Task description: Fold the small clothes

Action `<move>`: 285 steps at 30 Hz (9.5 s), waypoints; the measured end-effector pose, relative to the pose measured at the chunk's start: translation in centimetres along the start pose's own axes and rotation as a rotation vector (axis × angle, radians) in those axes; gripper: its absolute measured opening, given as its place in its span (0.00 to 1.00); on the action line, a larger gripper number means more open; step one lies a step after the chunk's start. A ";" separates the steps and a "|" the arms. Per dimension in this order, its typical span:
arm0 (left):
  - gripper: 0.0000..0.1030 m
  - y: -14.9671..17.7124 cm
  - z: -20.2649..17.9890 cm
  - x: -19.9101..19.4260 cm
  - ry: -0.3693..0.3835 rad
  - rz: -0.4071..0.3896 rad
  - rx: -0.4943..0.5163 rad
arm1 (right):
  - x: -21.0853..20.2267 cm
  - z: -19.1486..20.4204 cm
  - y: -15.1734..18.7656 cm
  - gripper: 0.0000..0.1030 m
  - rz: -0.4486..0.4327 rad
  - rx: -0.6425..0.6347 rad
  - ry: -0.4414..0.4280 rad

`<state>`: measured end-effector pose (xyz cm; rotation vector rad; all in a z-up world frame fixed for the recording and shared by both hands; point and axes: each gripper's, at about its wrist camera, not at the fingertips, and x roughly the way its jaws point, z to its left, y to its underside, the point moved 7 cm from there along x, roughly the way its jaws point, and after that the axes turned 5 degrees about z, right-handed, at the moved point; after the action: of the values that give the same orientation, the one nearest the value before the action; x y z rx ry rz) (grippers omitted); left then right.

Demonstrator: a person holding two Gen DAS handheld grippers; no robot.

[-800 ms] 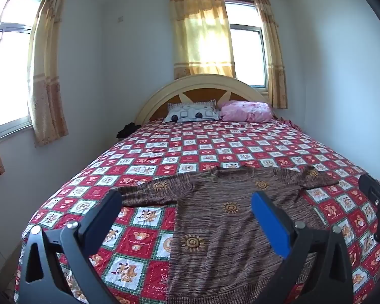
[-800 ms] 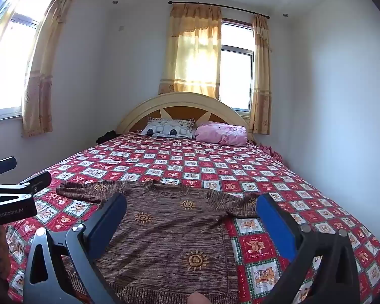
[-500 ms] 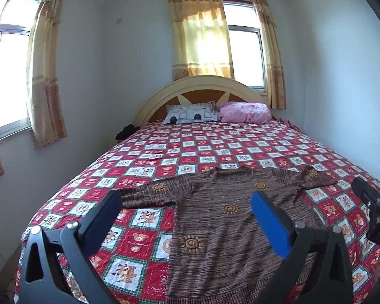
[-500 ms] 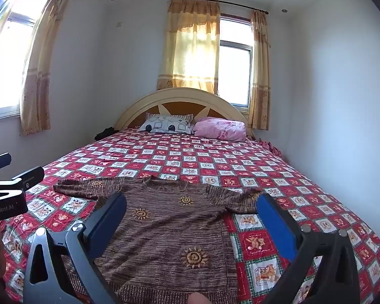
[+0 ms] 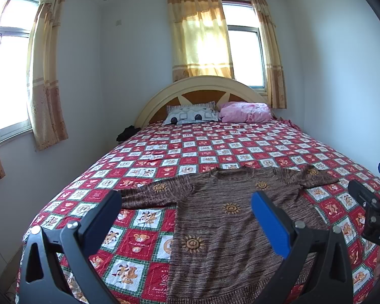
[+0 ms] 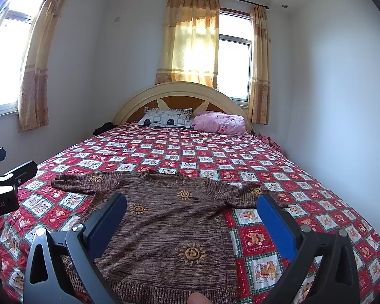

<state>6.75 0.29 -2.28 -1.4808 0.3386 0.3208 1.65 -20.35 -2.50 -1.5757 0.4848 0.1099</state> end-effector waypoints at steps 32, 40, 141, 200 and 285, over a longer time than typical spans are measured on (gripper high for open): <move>1.00 0.5 -0.3 0.3 -0.011 -0.008 0.013 | 0.7 -0.6 0.3 0.99 0.022 0.006 0.004; 1.00 0.5 -0.3 0.3 -0.011 -0.009 0.014 | 0.8 -0.6 0.3 0.99 0.021 0.005 0.005; 1.00 6.1 -3.1 31.8 -0.054 0.397 0.052 | 39.2 -10.1 -3.3 0.03 0.350 0.031 -0.103; 0.08 -1.0 -15.0 35.3 0.280 0.414 0.079 | 32.4 -12.7 5.6 0.55 0.246 0.216 -0.163; 0.91 7.3 -10.0 35.0 0.197 0.530 -0.020 | 48.3 -9.1 5.8 0.55 0.669 0.063 -0.172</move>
<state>35.40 -9.17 -23.94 -1.4288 0.8932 0.6016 40.99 -40.53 -24.66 -1.2746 0.8535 0.7247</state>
